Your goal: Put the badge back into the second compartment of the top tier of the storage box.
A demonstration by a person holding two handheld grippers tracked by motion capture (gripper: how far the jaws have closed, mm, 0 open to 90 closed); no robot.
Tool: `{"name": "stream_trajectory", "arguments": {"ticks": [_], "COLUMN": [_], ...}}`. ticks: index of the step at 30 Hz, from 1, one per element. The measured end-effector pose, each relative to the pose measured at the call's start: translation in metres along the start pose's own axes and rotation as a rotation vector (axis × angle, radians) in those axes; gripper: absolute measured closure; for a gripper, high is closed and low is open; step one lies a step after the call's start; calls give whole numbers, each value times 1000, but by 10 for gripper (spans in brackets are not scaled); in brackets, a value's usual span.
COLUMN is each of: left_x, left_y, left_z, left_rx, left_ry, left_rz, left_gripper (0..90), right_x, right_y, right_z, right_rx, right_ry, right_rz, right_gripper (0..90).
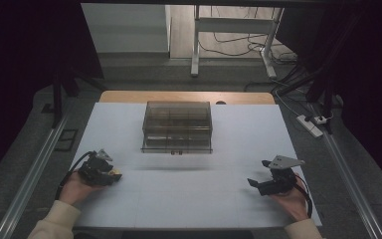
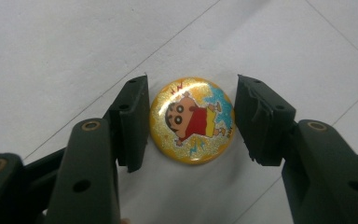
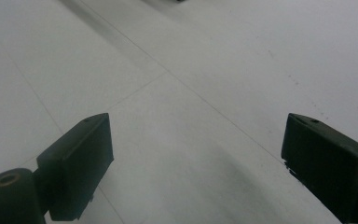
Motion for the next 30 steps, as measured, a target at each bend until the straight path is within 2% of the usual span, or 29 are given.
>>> {"name": "stream_trajectory", "arguments": {"ticks": [5, 14, 21, 30], "left_x": [0, -5, -9, -15], "left_y": [0, -1, -3, -6], "left_z": [-2, -12, -18, -29], "left_rx": [-7, 0, 6, 10], "left_ry": [-9, -87, -128, -212], "left_rz": [4, -10, -11, -24], "left_gripper": [469, 470, 469, 469], "right_x": [0, -1, -1, -1], "right_y": [0, 0, -1, -1], "right_z": [0, -1, -1, -1], "right_rx": [2, 4, 6, 5], "right_ry": [-2, -3, -5, -5], "right_rz": [1, -2, -1, 1], "right_gripper": [83, 84, 84, 84]}}
Point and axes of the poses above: each handheld gripper's, and its own axes: z roughly forward along the jaws, x roughly out of its underside, y roughly to its left, the point moved 9 cm from there along z, roughly forward along the jaws, and after that the axes turned 11 degrees about x, right-handed, at the moved point
